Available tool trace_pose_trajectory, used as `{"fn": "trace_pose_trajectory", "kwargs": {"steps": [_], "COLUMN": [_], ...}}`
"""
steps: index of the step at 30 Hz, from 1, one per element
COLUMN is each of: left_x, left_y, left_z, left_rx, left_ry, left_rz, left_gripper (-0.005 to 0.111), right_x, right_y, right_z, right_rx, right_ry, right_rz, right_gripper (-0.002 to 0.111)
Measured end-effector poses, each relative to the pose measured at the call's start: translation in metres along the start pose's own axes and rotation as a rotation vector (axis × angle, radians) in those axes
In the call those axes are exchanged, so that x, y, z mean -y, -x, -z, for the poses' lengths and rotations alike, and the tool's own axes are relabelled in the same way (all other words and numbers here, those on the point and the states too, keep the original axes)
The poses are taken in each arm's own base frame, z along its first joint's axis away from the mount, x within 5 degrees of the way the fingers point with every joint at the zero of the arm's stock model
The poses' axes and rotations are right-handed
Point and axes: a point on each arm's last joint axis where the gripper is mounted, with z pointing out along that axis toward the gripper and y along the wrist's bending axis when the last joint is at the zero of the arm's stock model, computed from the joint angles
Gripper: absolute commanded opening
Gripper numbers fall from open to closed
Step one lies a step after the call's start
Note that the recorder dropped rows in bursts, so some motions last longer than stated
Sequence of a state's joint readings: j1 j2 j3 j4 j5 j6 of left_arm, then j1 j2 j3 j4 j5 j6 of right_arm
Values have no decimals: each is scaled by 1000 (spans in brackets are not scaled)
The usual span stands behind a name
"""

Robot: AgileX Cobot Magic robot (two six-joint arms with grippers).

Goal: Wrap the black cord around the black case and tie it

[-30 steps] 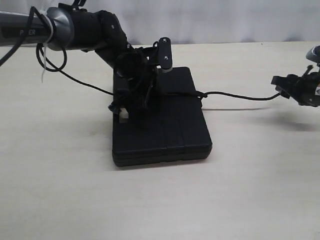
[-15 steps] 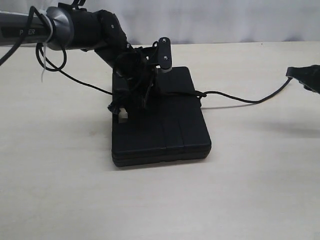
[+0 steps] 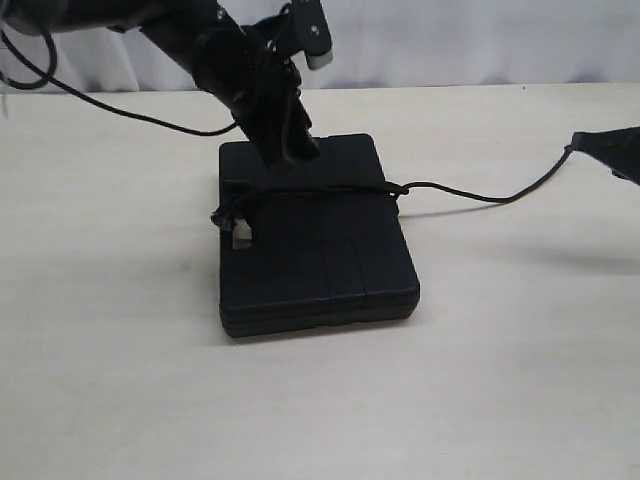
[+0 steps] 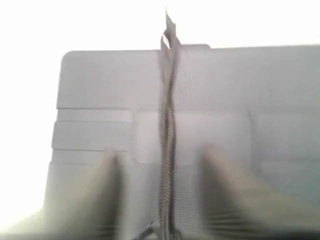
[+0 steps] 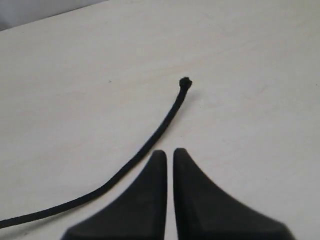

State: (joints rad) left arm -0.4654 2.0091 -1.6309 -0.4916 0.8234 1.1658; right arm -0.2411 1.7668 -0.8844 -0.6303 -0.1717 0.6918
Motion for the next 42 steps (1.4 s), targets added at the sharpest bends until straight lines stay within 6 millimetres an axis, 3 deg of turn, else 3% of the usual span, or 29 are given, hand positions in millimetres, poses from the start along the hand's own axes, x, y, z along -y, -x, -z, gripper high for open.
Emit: {"fn": "trace_pose_trajectory", "kwargs": {"steps": [1,3,8,15,22,25,29,37,42], "left_x": [0,2,5,15,39,49,60,70,71], "left_y": [3,11,19,14,2,-4,-12,-27,-30], "left_z": [7,24,44,73,118,136,151,151,148], "left_rx": [11,45,108,229,327,371,404,402,394], "left_ry": [11,38,80,261,447,518,584,629,627], "left_rz": [19,57,115,192,205,210,214,229,233], "left_gripper": [0,0,0,0,0,0,0,0,0], "right_x": [-5,-20,-46,-78,-107,-120,-138,-137,-148], "right_y": [1,7,14,-5,-37,-52,-64,-76,-83], "right_z": [3,16,42,58,39,29,29,9,-5], "right_rx": [10,61,125,49,-80,-112,-164,-310,-357], "right_ry": [16,70,143,197,253,356,568,543,644], "right_rz": [17,51,131,311,422,462,494,462,435], "right_gripper": [4,4,4,4,4,4,4,4,4]}}
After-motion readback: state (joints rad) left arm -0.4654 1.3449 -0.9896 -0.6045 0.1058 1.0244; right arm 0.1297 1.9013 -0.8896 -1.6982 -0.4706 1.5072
